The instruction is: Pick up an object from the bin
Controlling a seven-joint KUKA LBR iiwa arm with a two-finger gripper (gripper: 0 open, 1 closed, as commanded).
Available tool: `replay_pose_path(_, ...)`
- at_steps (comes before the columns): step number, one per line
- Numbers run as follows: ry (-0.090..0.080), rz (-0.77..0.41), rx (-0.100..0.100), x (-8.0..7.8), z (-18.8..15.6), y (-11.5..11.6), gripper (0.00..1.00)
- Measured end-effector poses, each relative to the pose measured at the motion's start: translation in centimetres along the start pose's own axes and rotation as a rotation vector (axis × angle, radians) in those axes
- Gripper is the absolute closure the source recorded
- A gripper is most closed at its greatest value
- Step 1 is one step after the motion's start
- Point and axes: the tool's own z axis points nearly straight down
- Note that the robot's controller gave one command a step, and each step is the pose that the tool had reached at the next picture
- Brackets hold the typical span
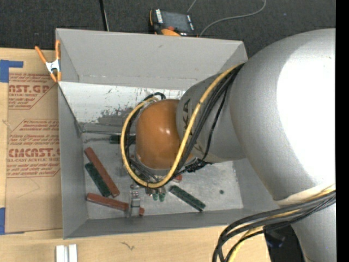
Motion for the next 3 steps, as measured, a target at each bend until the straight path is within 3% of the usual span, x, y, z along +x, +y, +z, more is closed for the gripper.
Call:
replay_pose_path(1,-0.012,-0.368,0.000,-3.4,-2.1,0.6,0.00)
replay_pose_path(2,-0.008,-0.357,-0.005,-0.6,-1.8,7.1,0.00)
replay_pose_path(3,-0.020,-0.378,-0.003,0.6,0.4,4.6,0.00)
